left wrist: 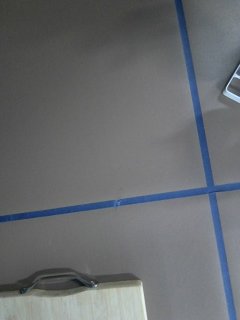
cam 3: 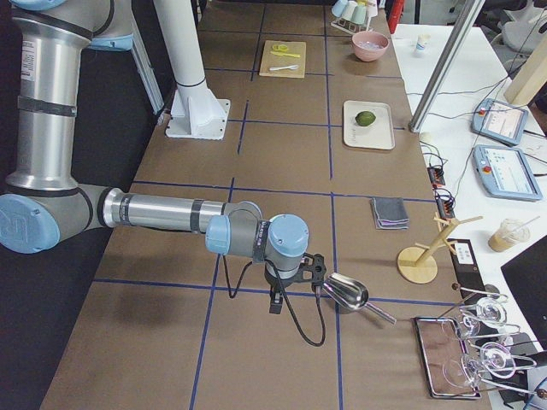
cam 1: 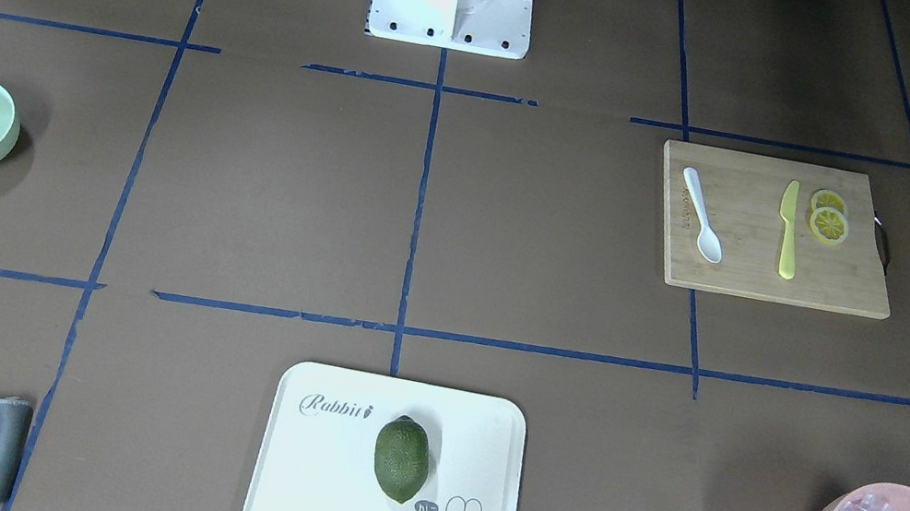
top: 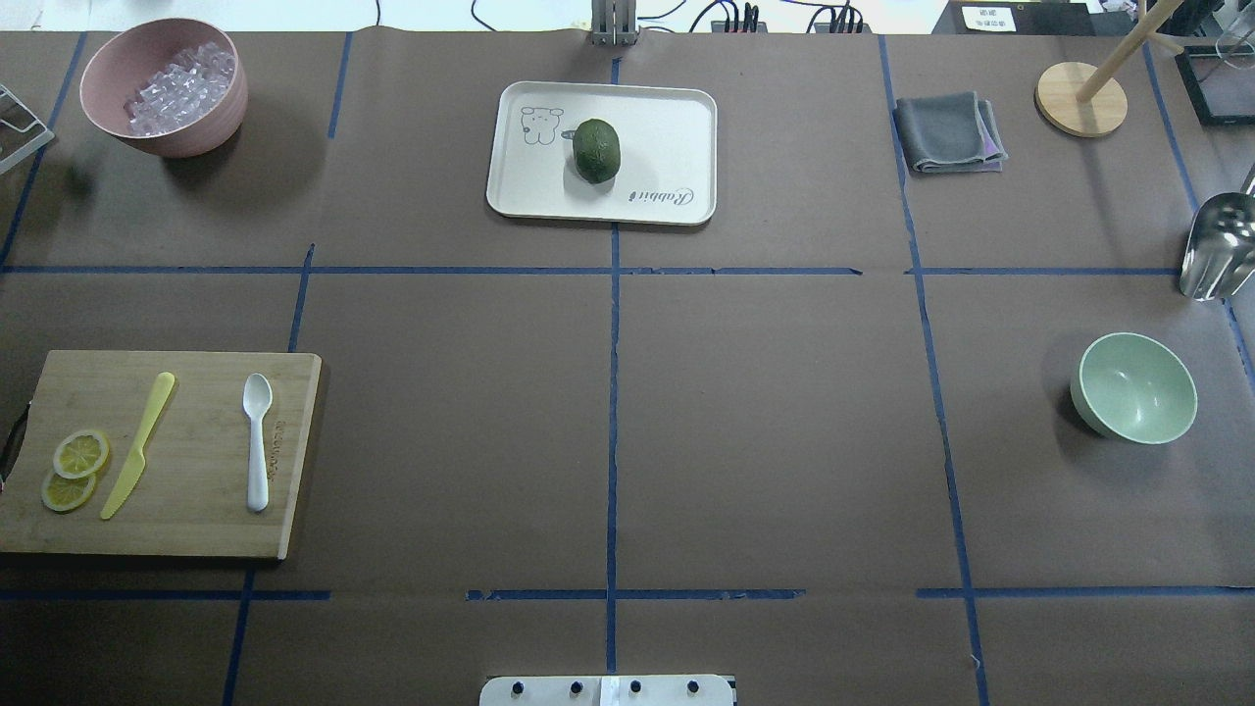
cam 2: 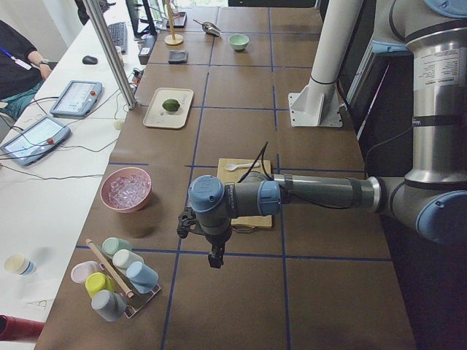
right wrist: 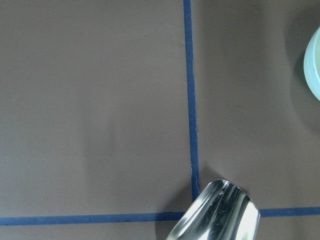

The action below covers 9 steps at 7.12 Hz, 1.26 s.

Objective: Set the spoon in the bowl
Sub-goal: 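Move the right gripper down toward the pale green bowl's rim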

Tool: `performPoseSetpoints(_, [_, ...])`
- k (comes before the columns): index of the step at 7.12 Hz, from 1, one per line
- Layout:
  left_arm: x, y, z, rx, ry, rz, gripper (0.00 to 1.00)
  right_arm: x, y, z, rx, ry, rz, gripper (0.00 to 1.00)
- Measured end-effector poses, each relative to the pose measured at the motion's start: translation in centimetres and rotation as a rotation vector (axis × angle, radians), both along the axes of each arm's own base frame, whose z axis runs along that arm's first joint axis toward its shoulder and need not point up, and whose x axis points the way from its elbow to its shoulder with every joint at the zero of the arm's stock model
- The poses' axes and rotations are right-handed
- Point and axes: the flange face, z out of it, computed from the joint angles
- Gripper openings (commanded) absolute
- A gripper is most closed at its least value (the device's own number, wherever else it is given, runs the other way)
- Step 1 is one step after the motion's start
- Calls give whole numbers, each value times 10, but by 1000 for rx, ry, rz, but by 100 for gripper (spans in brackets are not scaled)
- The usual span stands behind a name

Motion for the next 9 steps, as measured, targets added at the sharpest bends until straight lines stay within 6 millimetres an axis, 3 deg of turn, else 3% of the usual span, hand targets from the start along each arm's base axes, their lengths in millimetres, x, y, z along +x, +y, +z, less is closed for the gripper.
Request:
performPoseSetpoints(2, [3,-1,-1,1,2,6,100,0,-4,-8,17,-4,0,100])
performPoseSetpoints(4, [6,-1,-1,1,2,14,100,-16,-15,-24,33,-40,22,100])
performPoseSetpoints(6, [7,-8,-3,9,-2,16,100,-55,-30,-45,59,-82,90,100])
performPoseSetpoints(9, [7,-11,-6,13,0,15,100,-136,-35,-64,116,-85,78,100])
